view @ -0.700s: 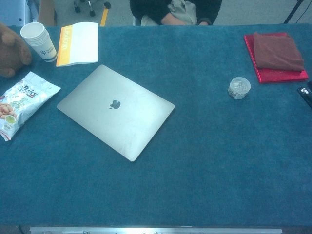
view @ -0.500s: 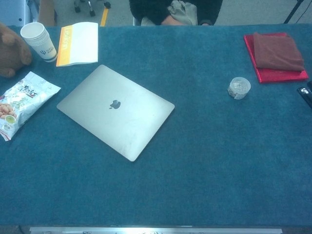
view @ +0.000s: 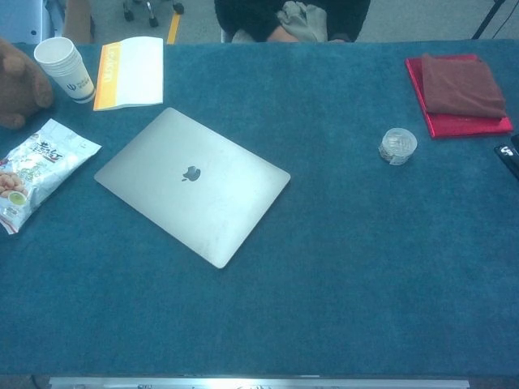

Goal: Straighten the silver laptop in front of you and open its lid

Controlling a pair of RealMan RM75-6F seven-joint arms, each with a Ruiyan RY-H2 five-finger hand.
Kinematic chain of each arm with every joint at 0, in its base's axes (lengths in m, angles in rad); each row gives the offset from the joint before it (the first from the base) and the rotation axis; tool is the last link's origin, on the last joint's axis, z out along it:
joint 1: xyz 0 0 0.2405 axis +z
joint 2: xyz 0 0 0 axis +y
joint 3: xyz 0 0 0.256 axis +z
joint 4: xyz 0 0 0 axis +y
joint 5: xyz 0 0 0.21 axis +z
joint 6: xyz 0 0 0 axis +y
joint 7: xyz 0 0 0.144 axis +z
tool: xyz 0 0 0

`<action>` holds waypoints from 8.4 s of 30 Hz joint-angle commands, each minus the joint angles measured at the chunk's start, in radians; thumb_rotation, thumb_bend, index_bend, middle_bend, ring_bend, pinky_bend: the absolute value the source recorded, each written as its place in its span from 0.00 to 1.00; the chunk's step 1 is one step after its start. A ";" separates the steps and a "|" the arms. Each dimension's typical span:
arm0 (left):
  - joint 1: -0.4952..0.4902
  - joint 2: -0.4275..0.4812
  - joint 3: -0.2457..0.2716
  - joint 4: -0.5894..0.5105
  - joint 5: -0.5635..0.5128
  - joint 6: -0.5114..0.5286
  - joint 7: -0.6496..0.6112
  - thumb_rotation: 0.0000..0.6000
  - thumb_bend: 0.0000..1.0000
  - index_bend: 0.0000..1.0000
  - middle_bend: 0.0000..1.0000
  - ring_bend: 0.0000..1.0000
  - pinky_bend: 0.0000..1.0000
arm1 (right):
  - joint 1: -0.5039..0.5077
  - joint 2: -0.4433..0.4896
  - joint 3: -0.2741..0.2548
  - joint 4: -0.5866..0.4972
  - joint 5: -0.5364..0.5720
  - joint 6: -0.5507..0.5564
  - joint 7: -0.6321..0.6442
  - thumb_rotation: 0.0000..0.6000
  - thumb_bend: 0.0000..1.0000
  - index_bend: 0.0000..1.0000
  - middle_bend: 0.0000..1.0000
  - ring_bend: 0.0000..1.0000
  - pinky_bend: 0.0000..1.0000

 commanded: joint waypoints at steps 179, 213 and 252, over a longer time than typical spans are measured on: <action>-0.715 -0.499 -0.218 0.023 -0.642 -0.576 0.542 0.00 0.40 0.06 0.10 0.00 0.00 | -0.016 0.101 0.027 0.008 0.006 0.023 0.155 1.00 0.29 0.09 0.08 0.05 0.15; -0.846 -0.632 -0.177 0.348 -0.871 -0.609 0.634 0.00 0.40 0.07 0.18 0.00 0.00 | -0.036 0.119 0.027 0.028 0.022 0.035 0.190 1.00 0.29 0.09 0.08 0.05 0.15; -0.852 -0.627 -0.131 0.378 -0.923 -0.593 0.677 0.00 0.40 0.07 0.28 0.00 0.00 | -0.042 0.114 0.032 0.029 0.033 0.040 0.182 1.00 0.29 0.09 0.08 0.05 0.15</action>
